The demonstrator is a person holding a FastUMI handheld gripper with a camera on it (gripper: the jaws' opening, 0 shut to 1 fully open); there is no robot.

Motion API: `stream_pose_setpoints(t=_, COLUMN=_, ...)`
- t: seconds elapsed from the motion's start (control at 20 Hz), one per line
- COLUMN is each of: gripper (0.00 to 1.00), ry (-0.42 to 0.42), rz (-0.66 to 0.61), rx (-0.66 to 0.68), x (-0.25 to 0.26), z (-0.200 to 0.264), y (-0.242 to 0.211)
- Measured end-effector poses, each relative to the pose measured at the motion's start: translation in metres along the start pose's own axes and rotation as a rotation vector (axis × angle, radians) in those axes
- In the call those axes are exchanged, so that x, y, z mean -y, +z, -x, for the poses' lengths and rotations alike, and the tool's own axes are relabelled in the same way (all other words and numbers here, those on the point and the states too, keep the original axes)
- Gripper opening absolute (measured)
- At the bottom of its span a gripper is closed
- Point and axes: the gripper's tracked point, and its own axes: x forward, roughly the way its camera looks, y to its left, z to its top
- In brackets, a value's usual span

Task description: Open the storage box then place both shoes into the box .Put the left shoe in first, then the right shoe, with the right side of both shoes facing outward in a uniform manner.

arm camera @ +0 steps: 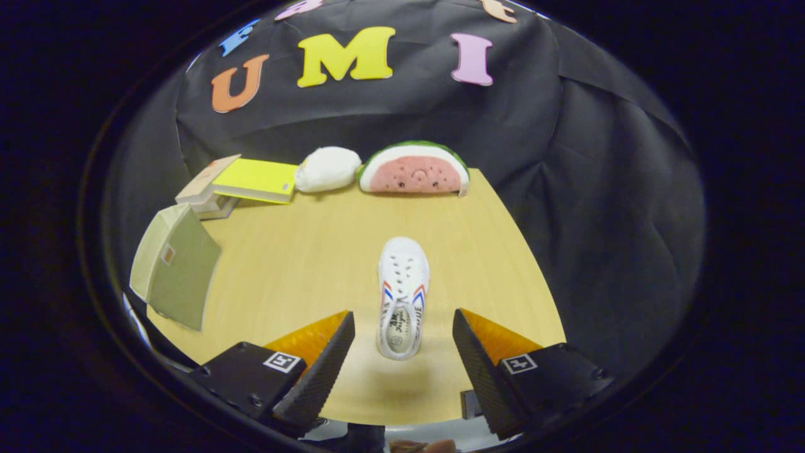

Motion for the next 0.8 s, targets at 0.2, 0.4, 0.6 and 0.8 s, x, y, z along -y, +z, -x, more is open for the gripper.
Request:
stream_pose_setpoints(t=0.2, gripper=1.0, ry=0.026, rz=-0.004, rx=-0.097, x=0.02, z=-0.055, y=-0.016)
stream_pose_setpoints(t=0.4, gripper=1.0, ry=0.071, rz=-0.041, rx=-0.17, x=0.022, z=-0.089, y=-0.015)
stream_pose_setpoints(t=0.6, gripper=0.97, ry=0.103, rz=-0.041, rx=-0.21, x=0.021, z=-0.118, y=-0.013)
stream_pose_setpoints(t=0.8, gripper=0.96, ry=0.122, rz=-0.076, rx=-0.249, x=0.018, z=-0.132, y=-0.015)
